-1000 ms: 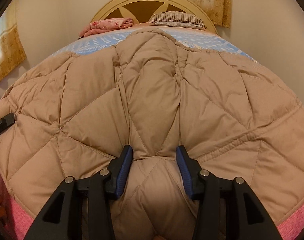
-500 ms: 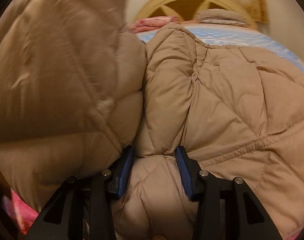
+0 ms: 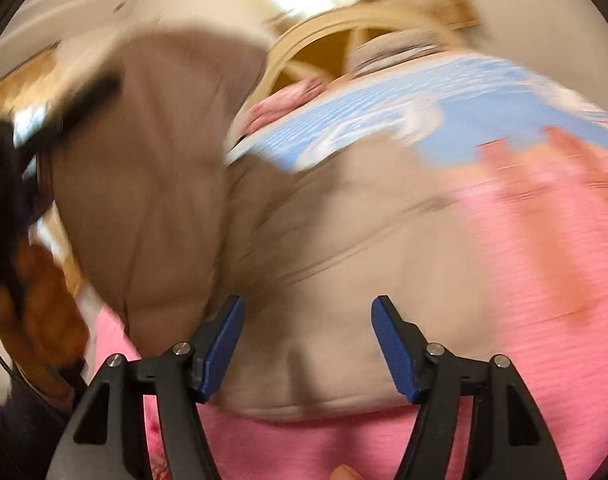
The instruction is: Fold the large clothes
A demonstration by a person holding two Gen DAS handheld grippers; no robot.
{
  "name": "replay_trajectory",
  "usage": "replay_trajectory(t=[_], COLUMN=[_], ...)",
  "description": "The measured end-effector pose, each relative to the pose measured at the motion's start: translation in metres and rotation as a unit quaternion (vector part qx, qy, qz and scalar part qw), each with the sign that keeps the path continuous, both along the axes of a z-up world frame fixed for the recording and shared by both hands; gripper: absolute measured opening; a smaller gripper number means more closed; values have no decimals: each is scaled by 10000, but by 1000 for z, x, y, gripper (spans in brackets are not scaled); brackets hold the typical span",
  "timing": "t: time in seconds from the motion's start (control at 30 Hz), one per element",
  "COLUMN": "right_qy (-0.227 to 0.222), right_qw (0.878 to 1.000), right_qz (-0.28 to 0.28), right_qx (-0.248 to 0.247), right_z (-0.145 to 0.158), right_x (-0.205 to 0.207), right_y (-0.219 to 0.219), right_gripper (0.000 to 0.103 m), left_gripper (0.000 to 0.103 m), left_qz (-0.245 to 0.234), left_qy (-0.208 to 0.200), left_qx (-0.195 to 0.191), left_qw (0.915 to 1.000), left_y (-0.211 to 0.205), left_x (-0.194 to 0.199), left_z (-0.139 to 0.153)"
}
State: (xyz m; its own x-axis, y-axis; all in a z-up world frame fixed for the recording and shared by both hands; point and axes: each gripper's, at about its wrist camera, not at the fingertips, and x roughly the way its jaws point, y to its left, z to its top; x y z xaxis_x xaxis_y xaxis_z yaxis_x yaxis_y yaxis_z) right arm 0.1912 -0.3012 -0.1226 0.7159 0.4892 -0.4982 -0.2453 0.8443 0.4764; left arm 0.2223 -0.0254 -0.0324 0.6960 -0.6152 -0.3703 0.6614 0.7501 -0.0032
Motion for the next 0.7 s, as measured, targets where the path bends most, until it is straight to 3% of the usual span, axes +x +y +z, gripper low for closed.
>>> replay_trajectory(t=[0.17, 0.3, 0.43, 0.57, 0.67, 0.7], right_qy=[-431, -629, -175, 431, 715, 763], right_qw=[9984, 9979, 9908, 9709, 9575, 9541], right_qz=[-356, 147, 1257, 2174, 2648, 2700], right_qx=[-17, -91, -469, -901, -895, -1047], right_z=[43, 83, 105, 95, 85, 84], right_x=[14, 45, 94, 127, 146, 151], right_y=[-53, -57, -8, 51, 75, 82], right_gripper=[67, 67, 66, 66, 66, 48], left_gripper=[13, 13, 13, 14, 18, 23], left_qz=[-394, -542, -584, -570, -529, -464], left_qy=[-178, -463, -522, -543, -597, -626], left_qx=[869, 1599, 1752, 1777, 1827, 1866], left_qw=[9953, 9845, 9814, 9809, 9799, 9793], left_y=[-48, -70, -70, -72, -71, -69], left_x=[-7, -13, -13, -11, -17, -20], left_z=[-34, -64, -69, -64, -63, -61])
